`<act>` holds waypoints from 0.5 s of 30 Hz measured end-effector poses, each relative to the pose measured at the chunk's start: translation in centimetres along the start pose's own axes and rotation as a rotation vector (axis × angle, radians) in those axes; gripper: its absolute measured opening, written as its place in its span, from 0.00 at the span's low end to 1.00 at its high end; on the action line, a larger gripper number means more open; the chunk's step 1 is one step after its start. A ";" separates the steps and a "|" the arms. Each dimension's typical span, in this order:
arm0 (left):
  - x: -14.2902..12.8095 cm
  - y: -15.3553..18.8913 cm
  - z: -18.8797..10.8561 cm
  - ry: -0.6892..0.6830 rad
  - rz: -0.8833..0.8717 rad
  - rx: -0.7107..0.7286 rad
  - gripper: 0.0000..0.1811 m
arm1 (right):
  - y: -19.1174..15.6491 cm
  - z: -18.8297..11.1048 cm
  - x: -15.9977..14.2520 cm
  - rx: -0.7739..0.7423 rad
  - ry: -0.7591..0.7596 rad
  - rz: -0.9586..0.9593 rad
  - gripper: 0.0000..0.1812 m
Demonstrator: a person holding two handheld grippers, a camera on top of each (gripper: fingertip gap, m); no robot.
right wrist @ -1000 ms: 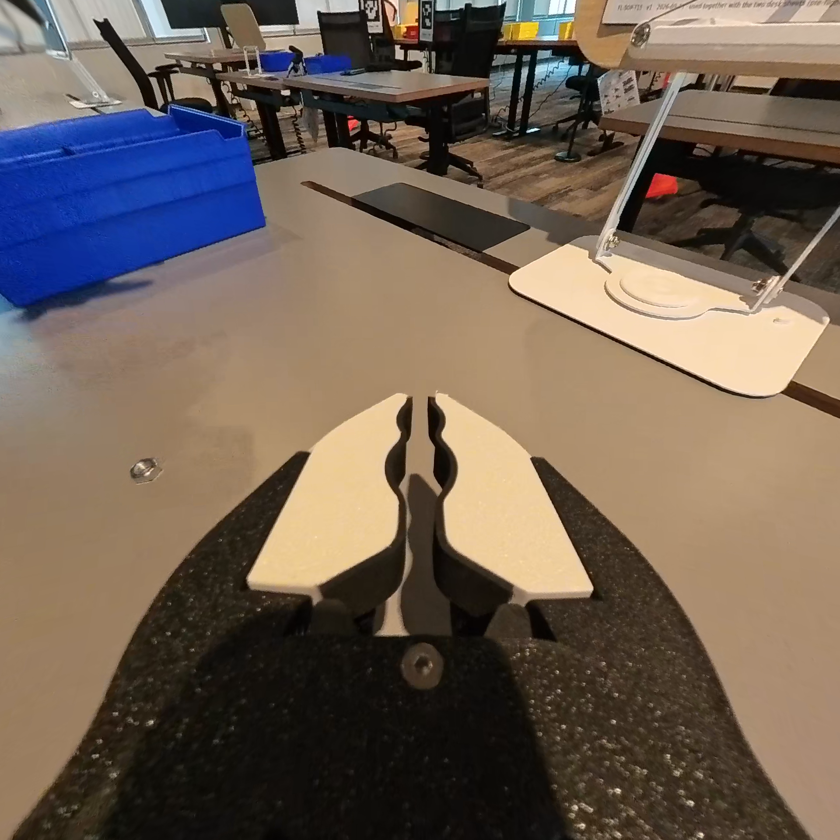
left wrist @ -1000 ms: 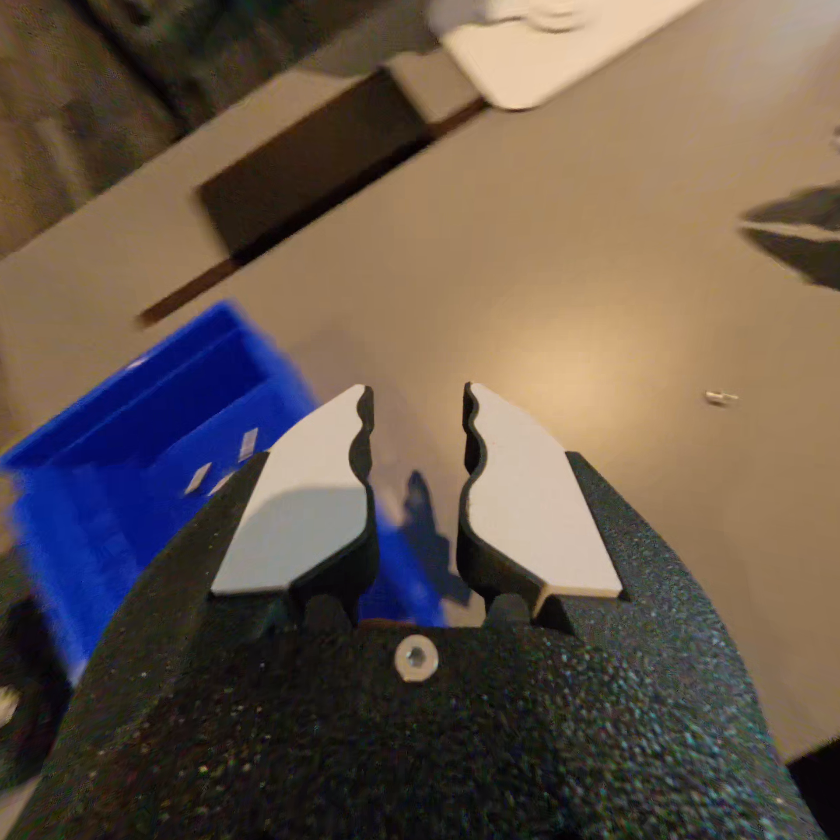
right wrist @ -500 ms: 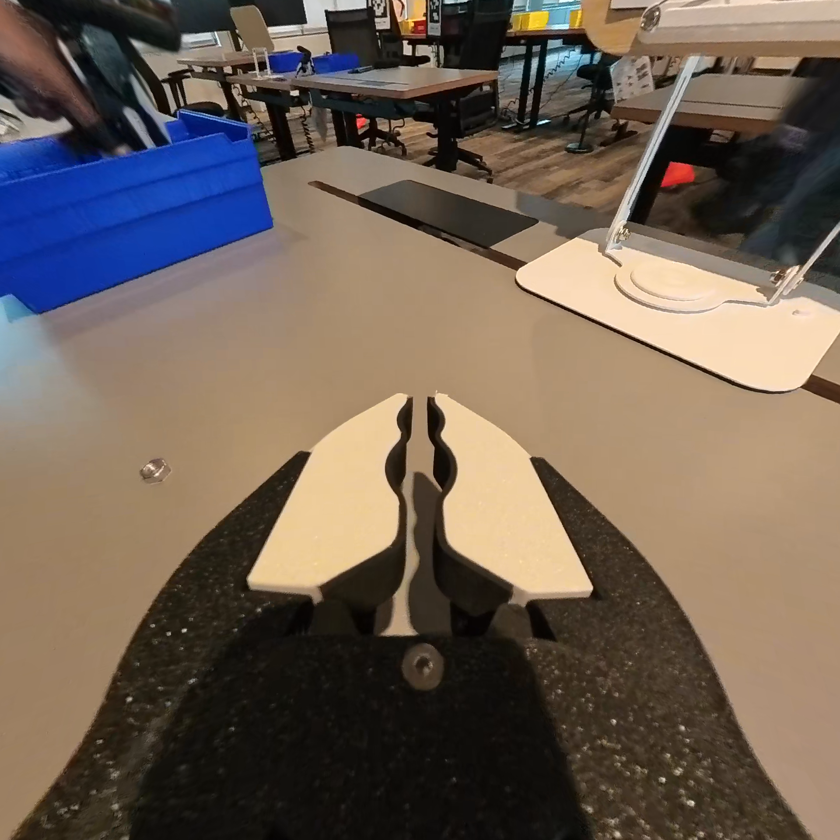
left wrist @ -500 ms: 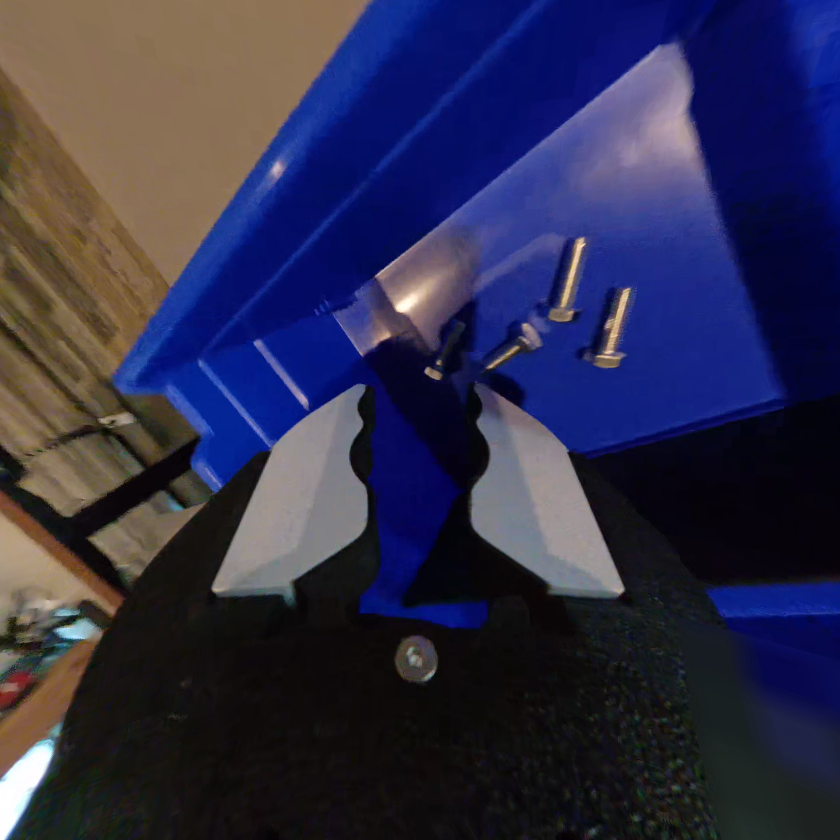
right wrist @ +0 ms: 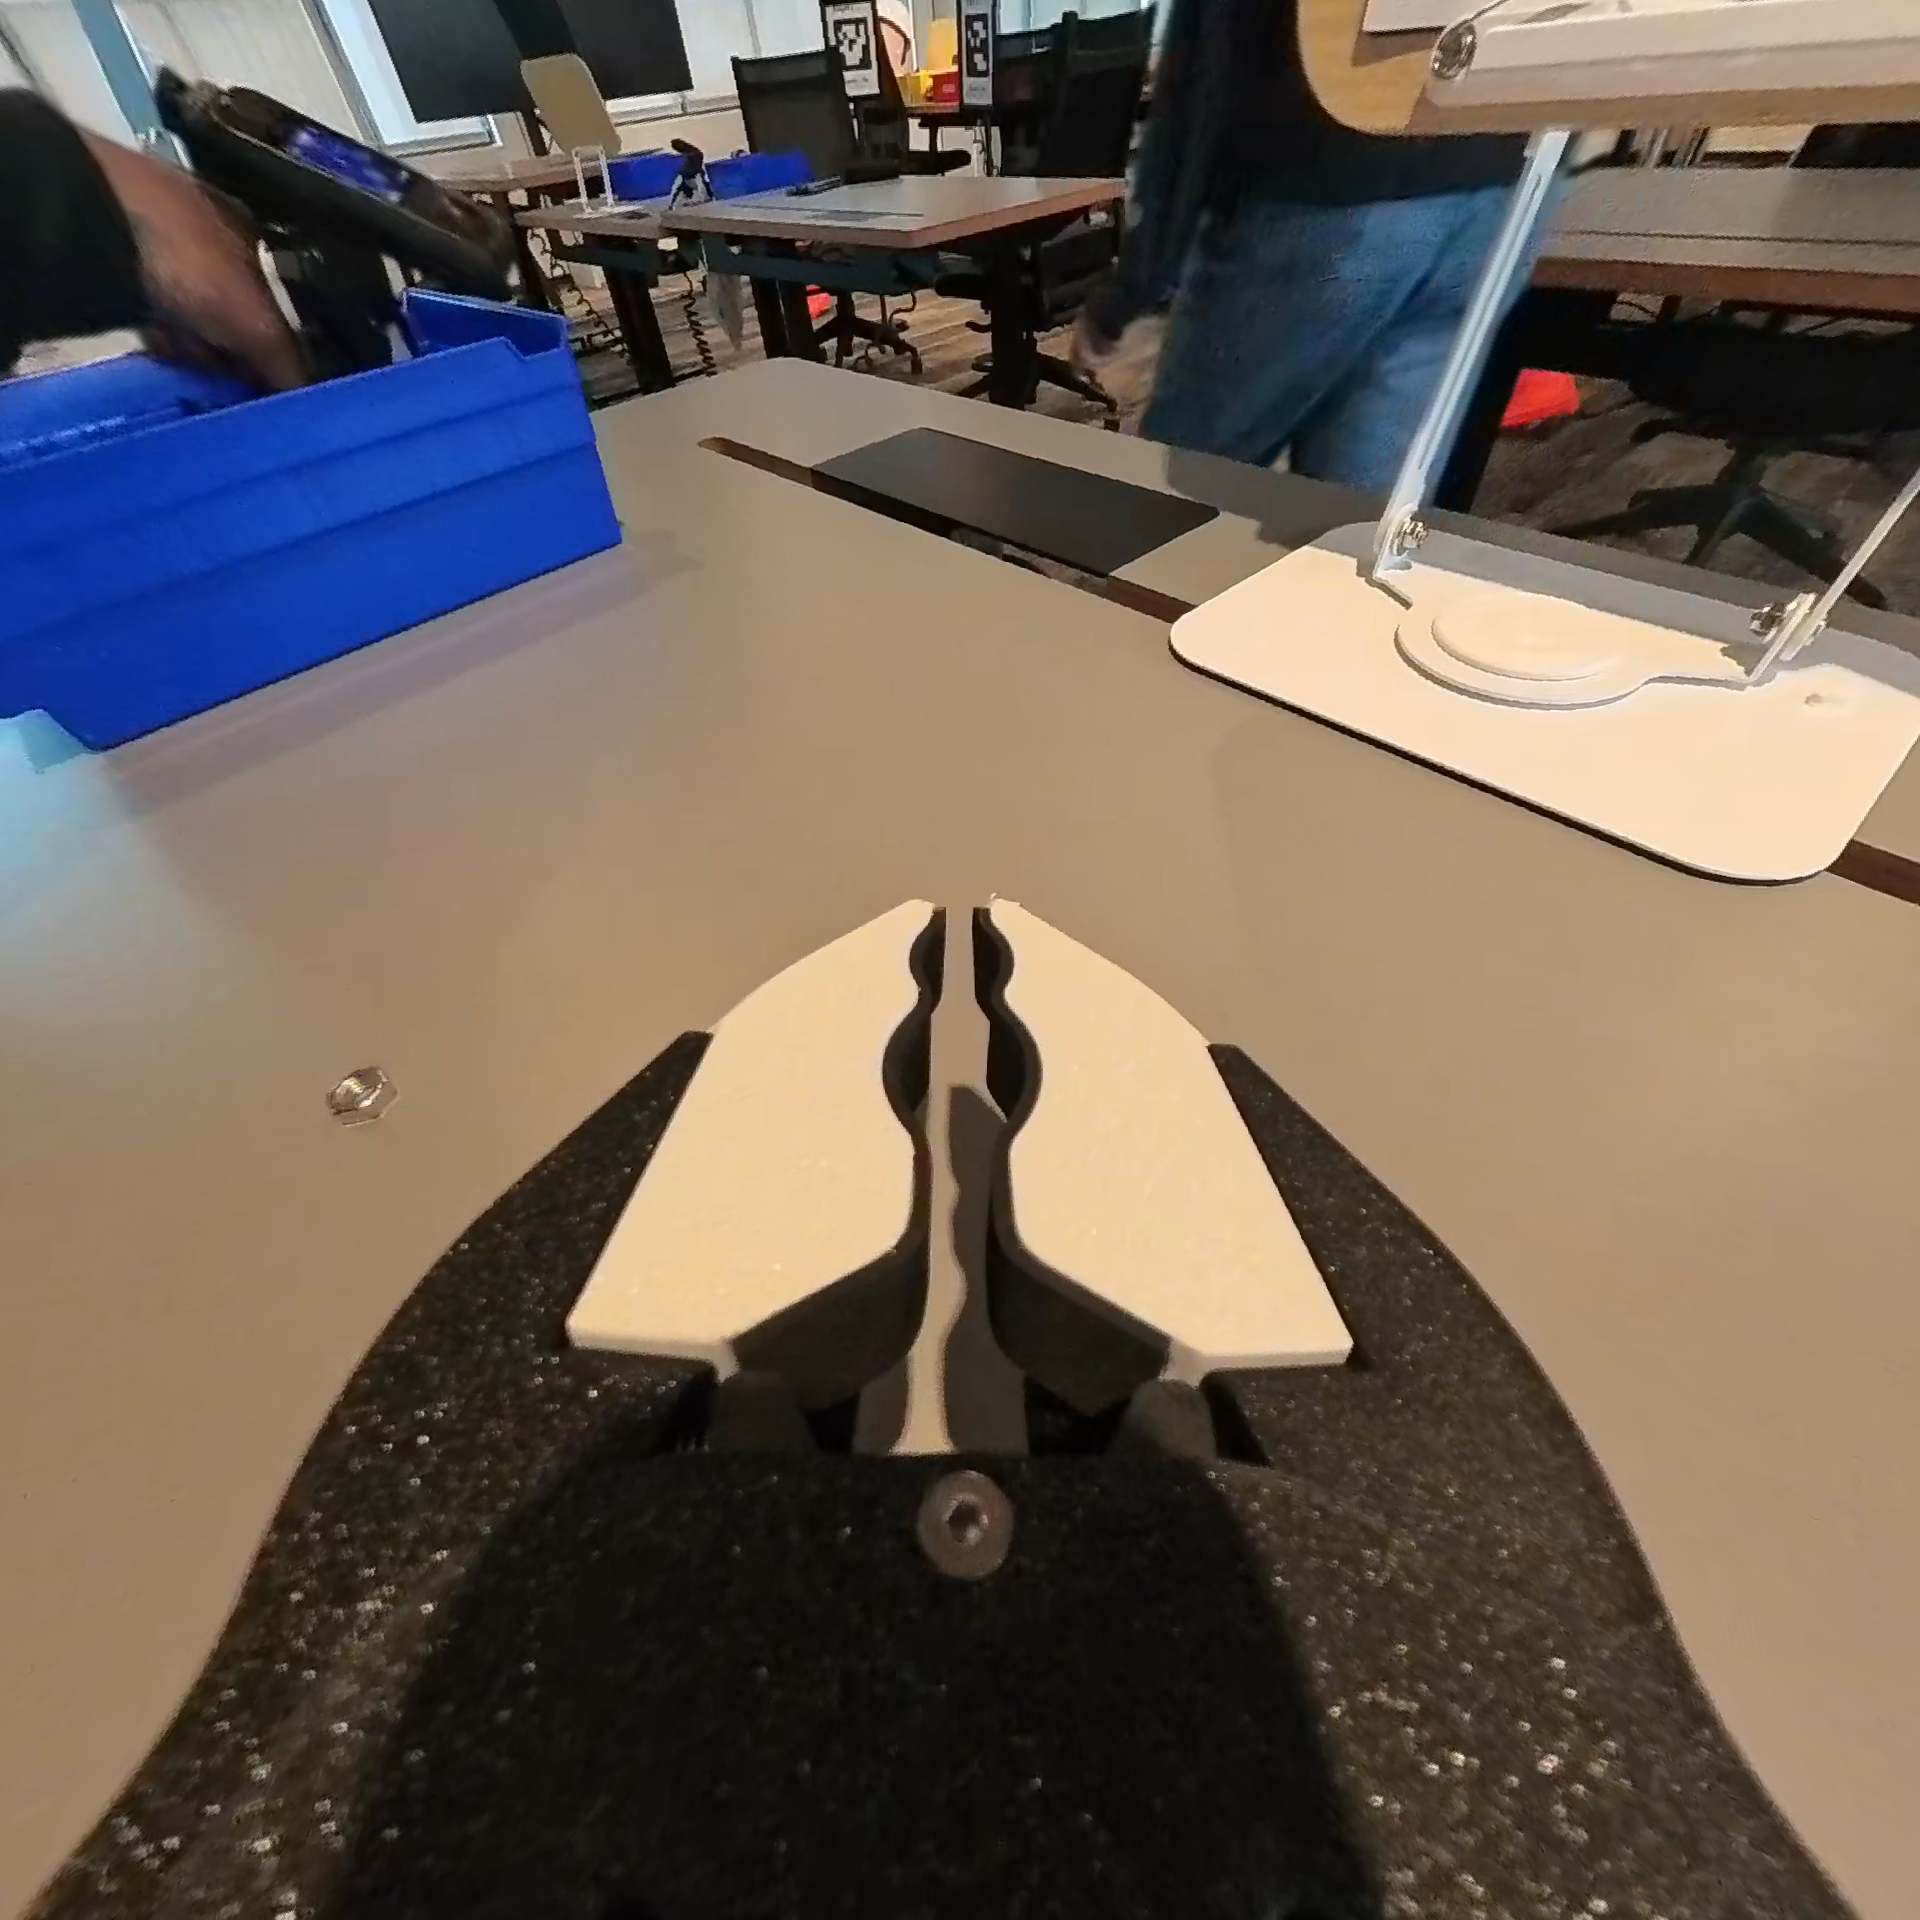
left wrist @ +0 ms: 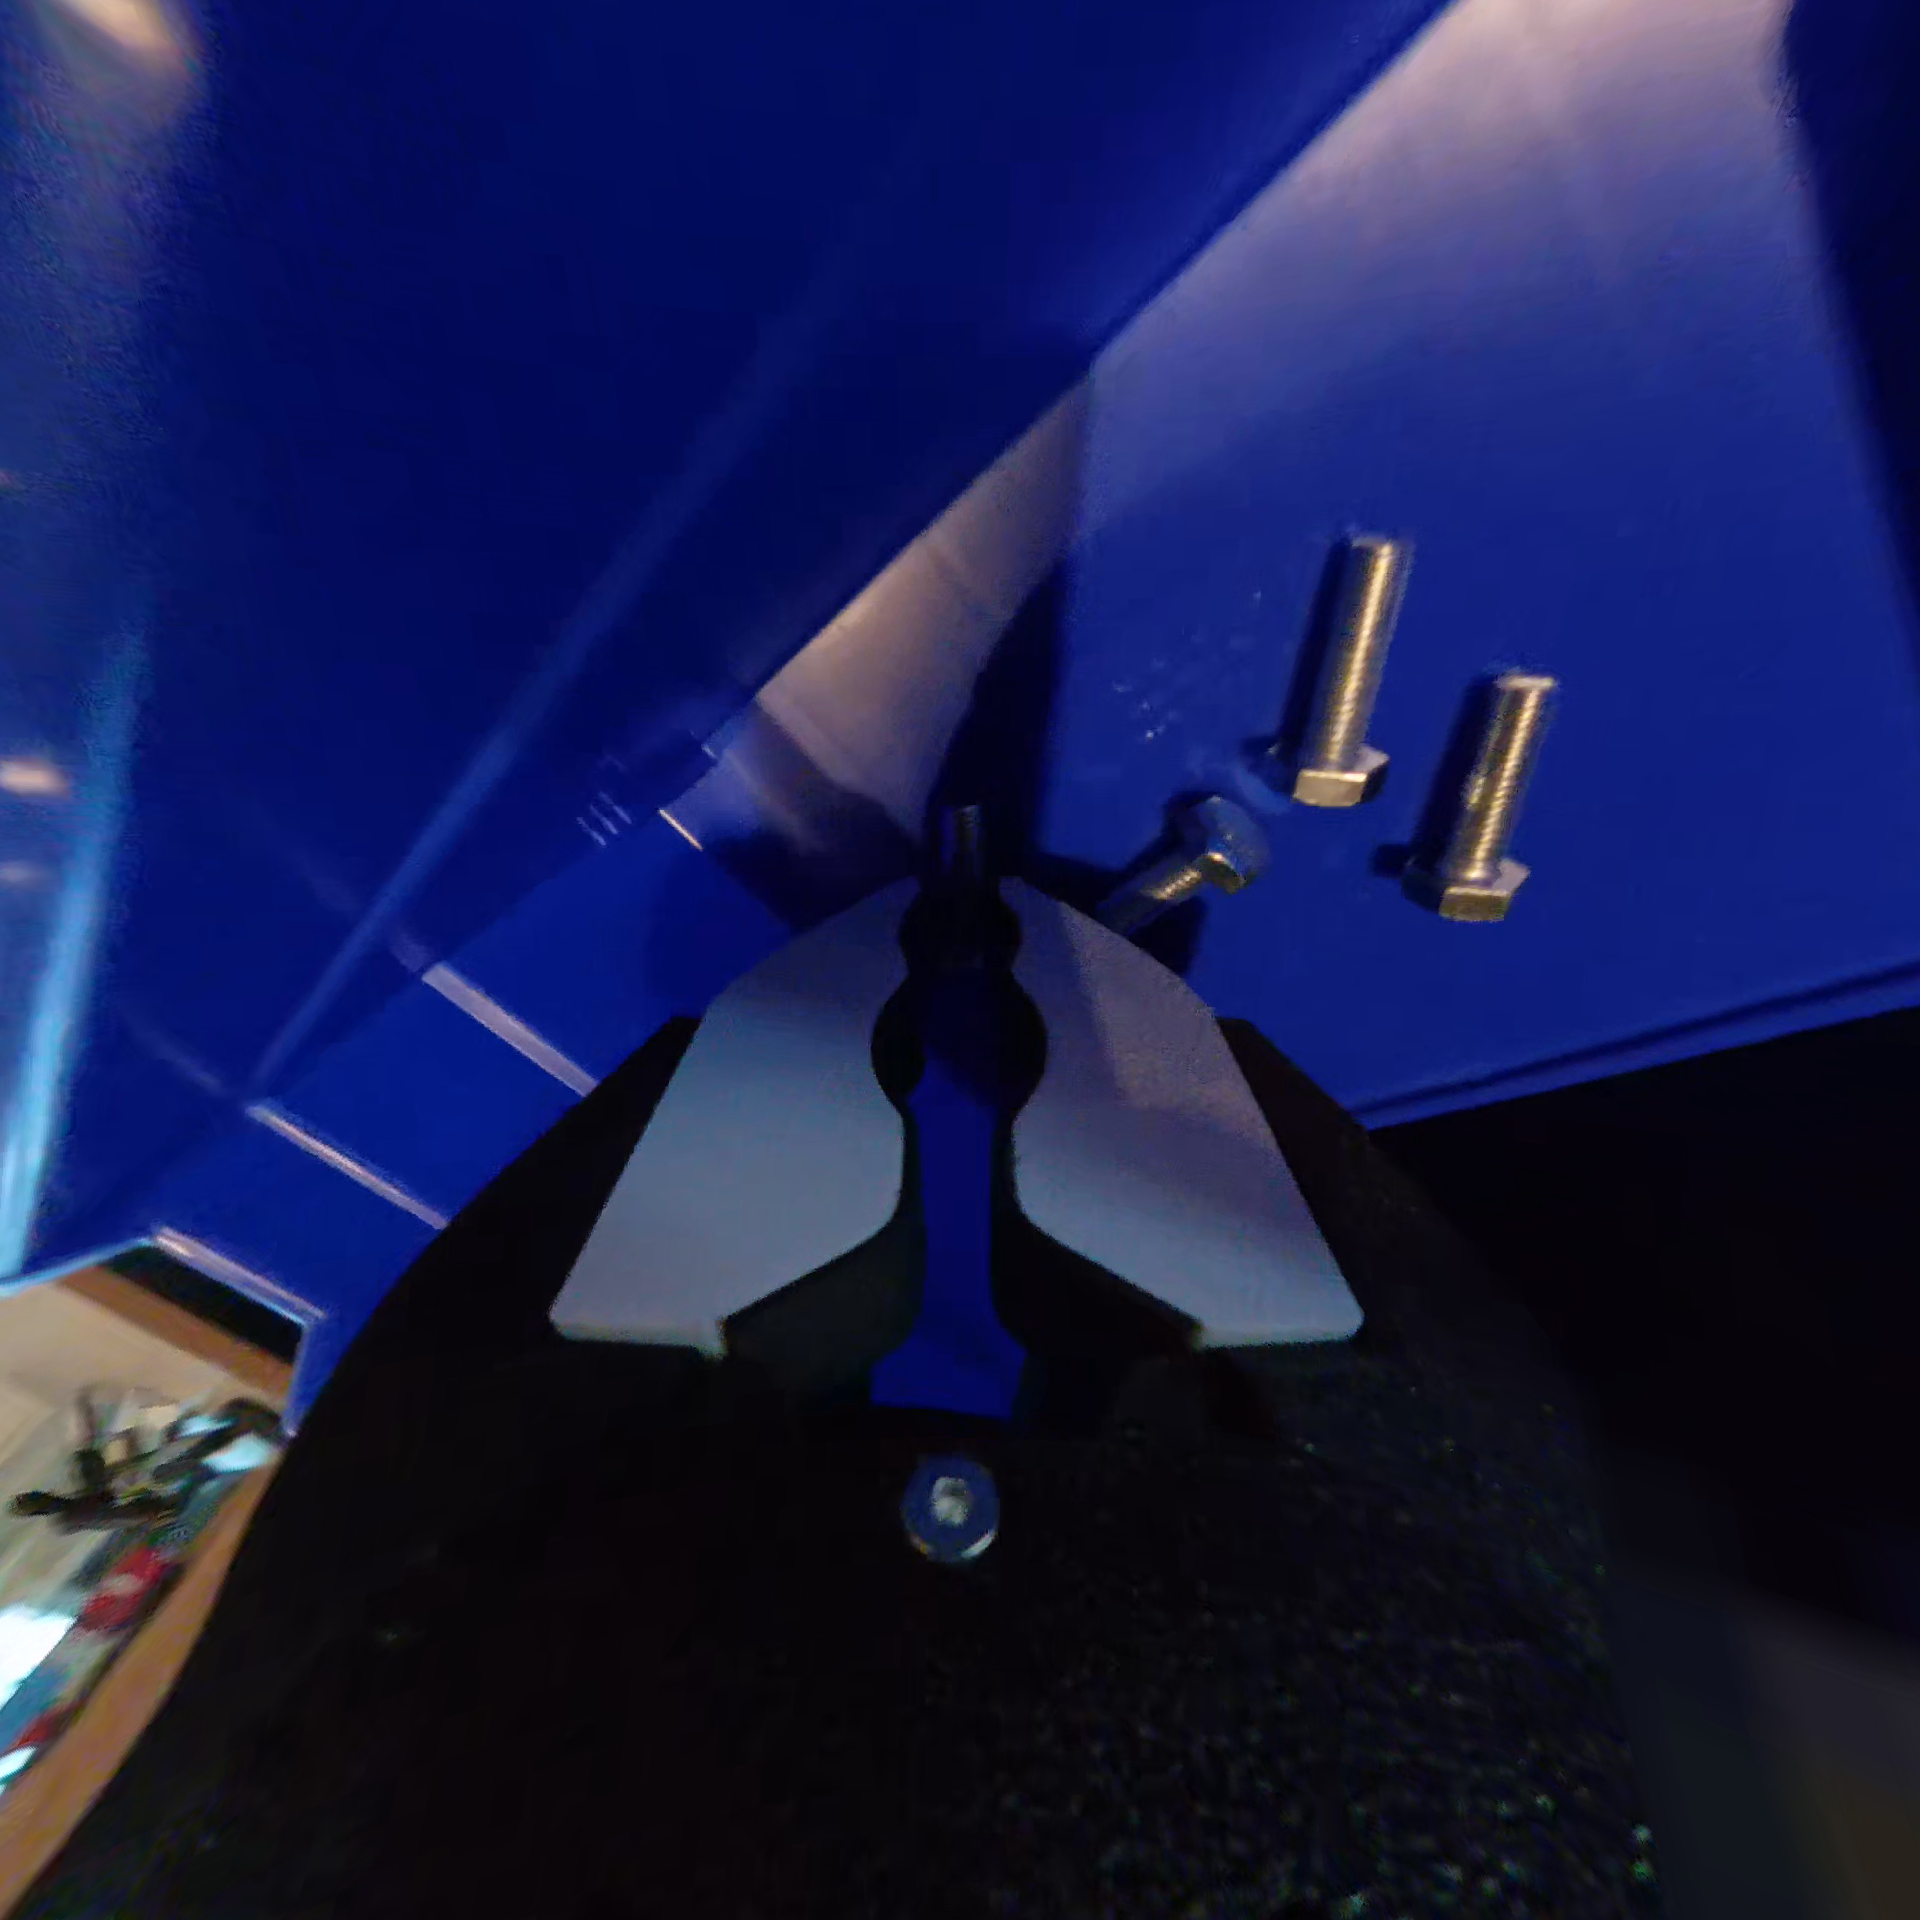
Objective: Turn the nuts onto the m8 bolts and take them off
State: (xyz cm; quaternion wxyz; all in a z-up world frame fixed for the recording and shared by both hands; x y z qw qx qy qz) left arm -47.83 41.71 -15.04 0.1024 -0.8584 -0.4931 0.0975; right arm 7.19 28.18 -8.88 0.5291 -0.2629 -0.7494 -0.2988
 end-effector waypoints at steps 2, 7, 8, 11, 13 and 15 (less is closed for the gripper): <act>0.5 0.3 -0.8 0.089 -0.053 -0.016 0.04 | 0.0 -0.1 0.1 -0.007 0.007 -0.002 0.03; 4.3 4.4 -10.7 0.528 -0.118 0.008 0.04 | -0.3 -0.3 0.3 -0.007 0.028 -0.005 0.03; 5.1 7.4 -13.6 0.627 -0.103 -0.041 0.04 | -0.4 -0.3 0.3 -0.005 0.023 -0.009 0.03; 5.5 19.7 -19.4 0.789 0.060 -0.258 0.04 | -0.7 -0.1 0.3 -0.001 0.010 -0.035 0.03; 4.1 28.0 -19.2 0.727 0.234 -0.345 0.04 | -1.3 -0.1 0.4 0.011 0.015 -0.078 0.03; 2.3 34.3 -17.1 0.615 0.402 -0.373 0.04 | -2.3 -0.1 0.4 0.041 0.006 -0.145 0.02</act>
Point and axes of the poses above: each gripper's, where its closed fingertips meet, z out along the fingers, x out of its top, y = z × x across the jaws, the point moved 1 cm from there along -z, back along the fingers, and after that the axes turned 15 degrees about -z, right-handed, at the moved point
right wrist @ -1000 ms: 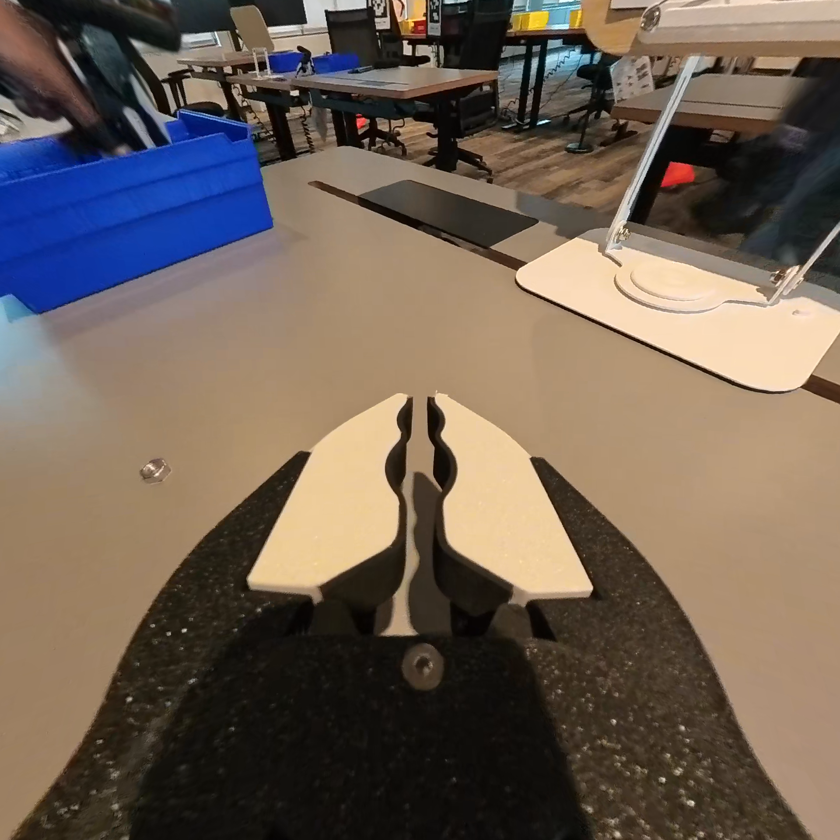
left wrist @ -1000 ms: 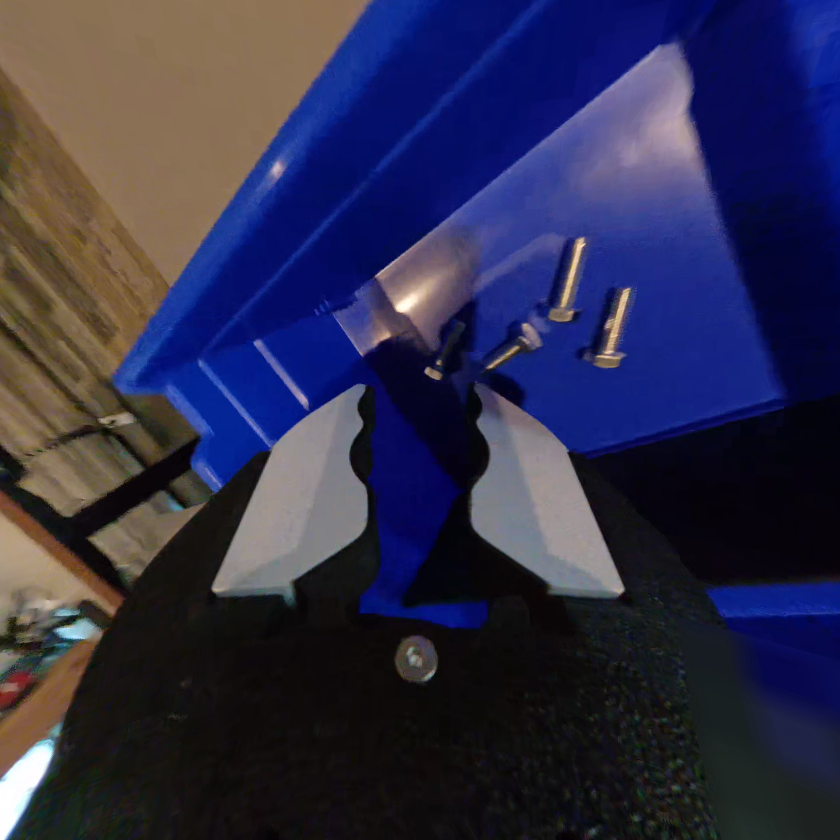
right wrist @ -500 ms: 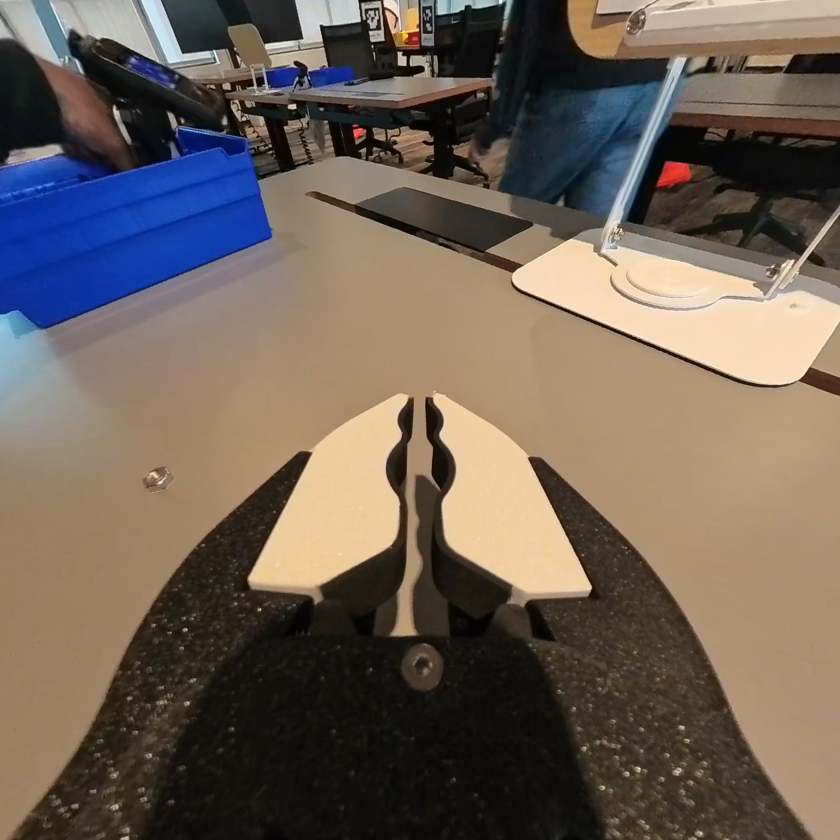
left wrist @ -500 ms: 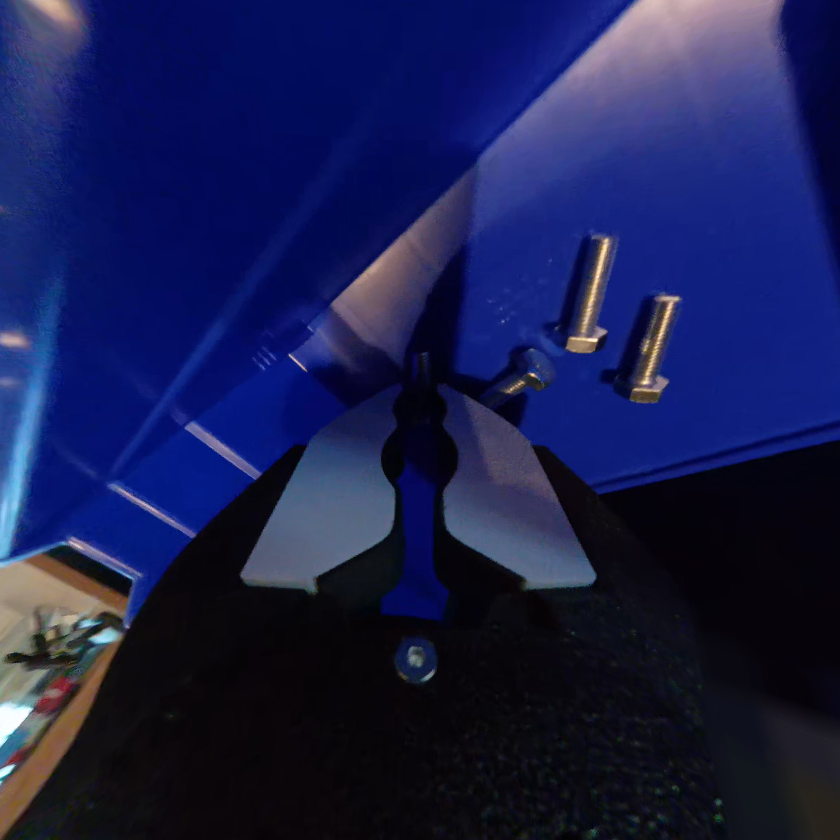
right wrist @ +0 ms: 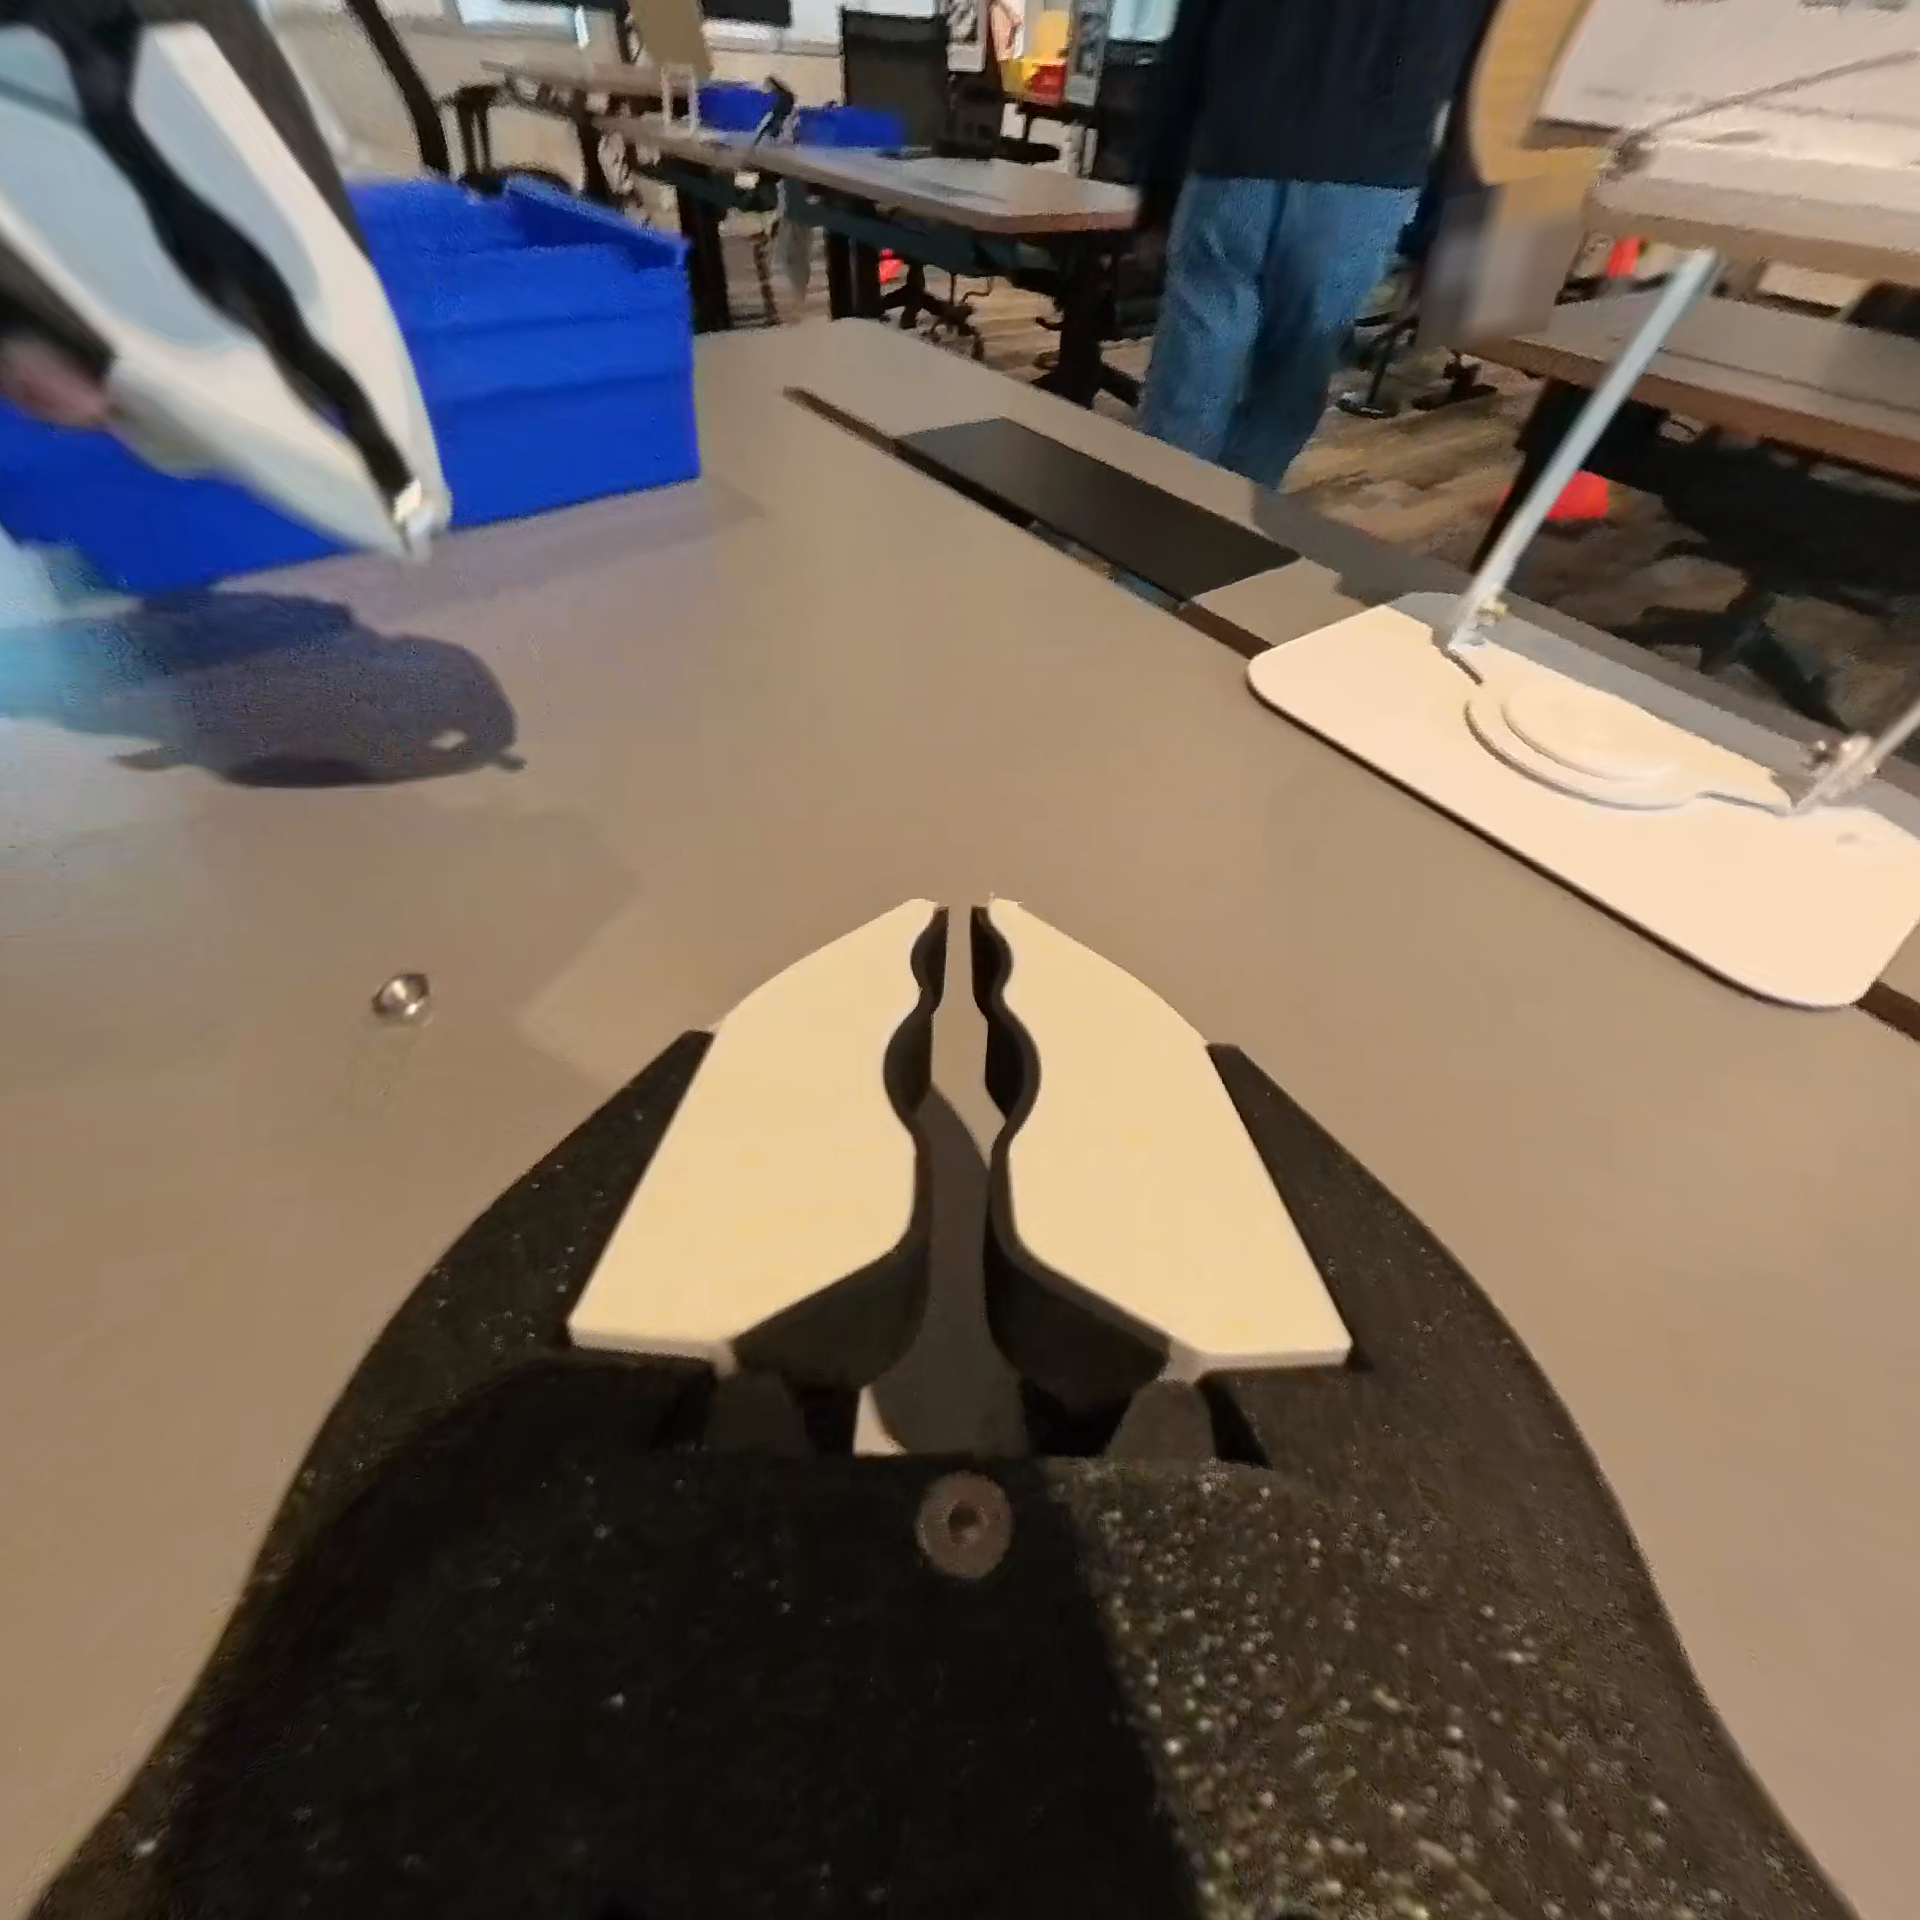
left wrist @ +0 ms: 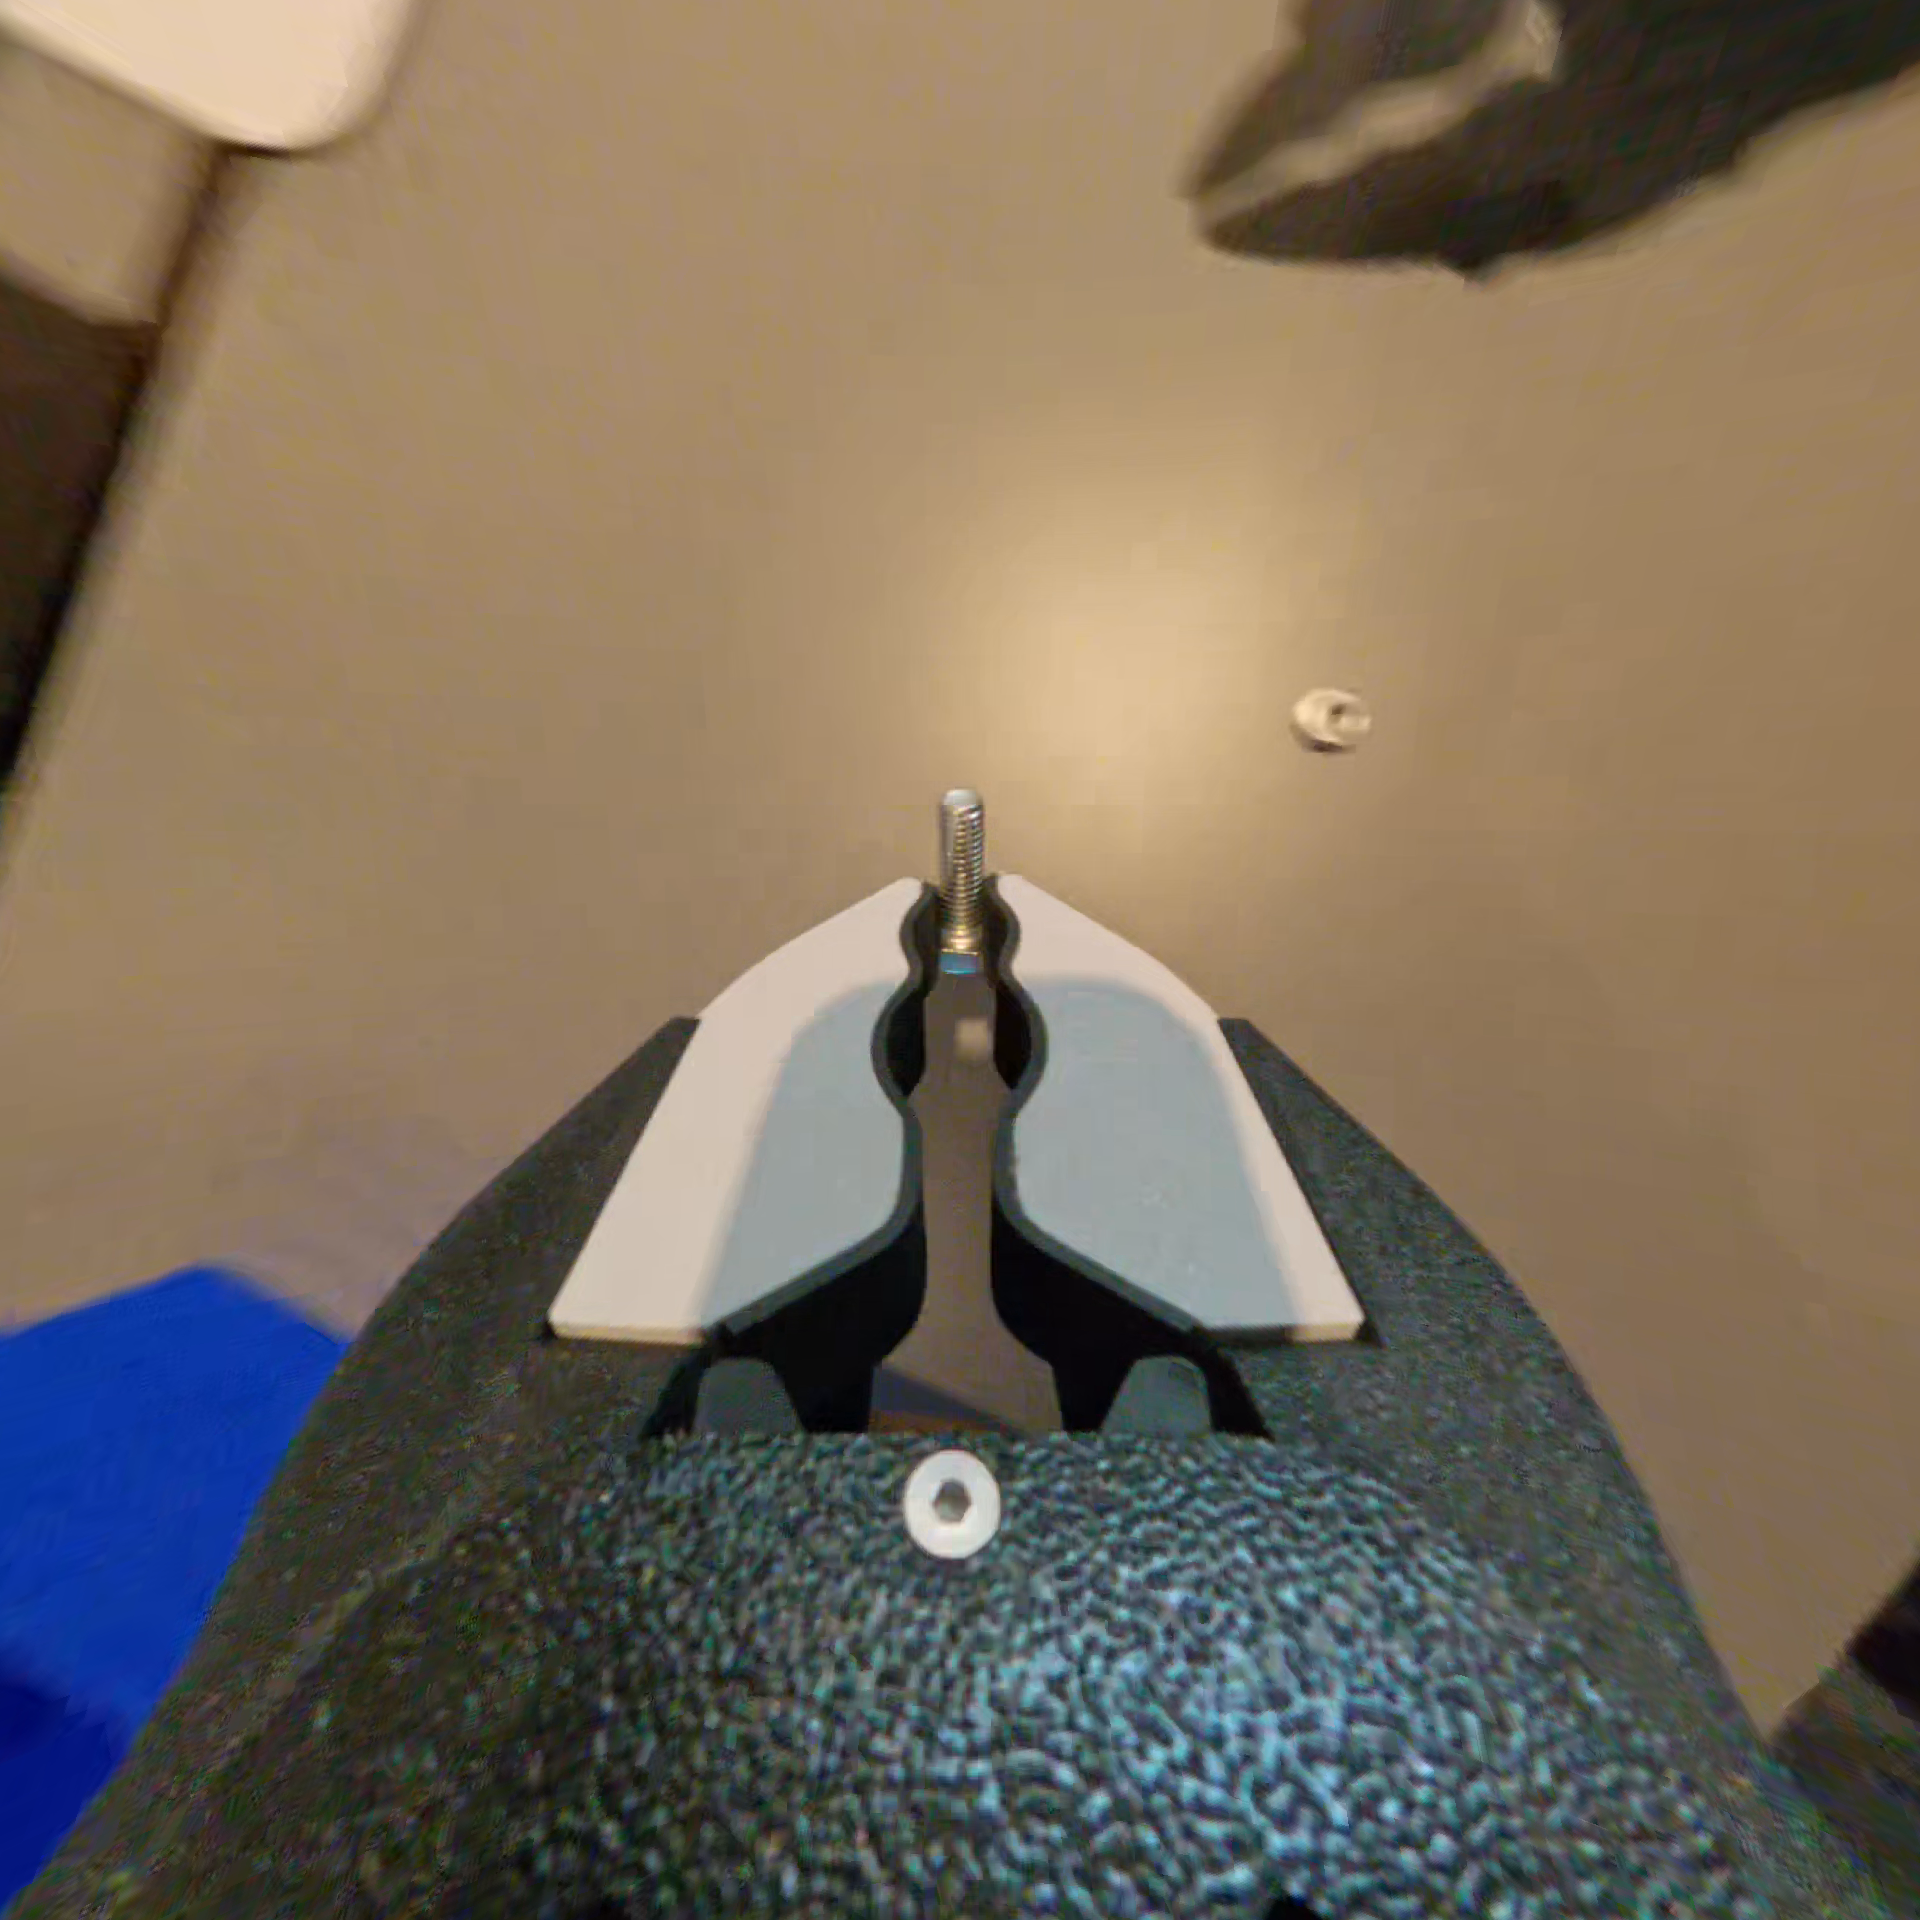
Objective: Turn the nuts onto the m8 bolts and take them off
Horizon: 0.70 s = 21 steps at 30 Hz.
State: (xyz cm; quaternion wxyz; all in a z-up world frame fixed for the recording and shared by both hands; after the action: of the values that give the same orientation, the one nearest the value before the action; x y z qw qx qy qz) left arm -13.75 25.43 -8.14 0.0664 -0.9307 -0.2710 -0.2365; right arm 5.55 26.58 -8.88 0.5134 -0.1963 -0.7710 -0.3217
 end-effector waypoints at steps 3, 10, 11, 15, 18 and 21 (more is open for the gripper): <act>-2.1 4.8 3.6 -0.142 0.099 -0.068 0.04 | -1.4 0.1 -0.1 0.033 -0.028 -0.105 0.02; -4.1 7.1 5.8 -0.261 0.123 -0.096 0.04 | -3.2 0.4 -0.3 0.106 -0.062 -0.190 0.02; -4.2 7.2 6.1 -0.266 0.123 -0.095 0.04 | -3.4 0.4 -0.3 0.118 -0.066 -0.194 0.02; -3.7 7.1 6.4 -0.225 0.105 -0.098 0.04 | -4.2 0.4 -0.5 0.162 -0.079 -0.218 0.04; -3.6 6.9 6.5 -0.176 0.092 -0.103 0.09 | -4.7 0.4 -0.6 0.186 -0.085 -0.245 0.05; -3.2 6.9 6.1 -0.055 0.043 -0.142 0.14 | -5.0 0.5 -0.6 0.202 -0.091 -0.266 0.06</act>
State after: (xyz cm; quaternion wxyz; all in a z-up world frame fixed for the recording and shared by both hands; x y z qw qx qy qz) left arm -9.99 19.62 -14.98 -0.0020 -0.9448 -0.2352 -0.2281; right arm 2.30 23.35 -11.07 0.4481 -0.0544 -0.8409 -0.2986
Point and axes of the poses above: each gripper's, where its closed fingertips meet, z out along the fingers, x out of its top, y = z × x across the jaws, the point moved 1 cm from there along -z, back along the fingers, and after that the axes turned 15 degrees about -z, right-handed, at the moved point
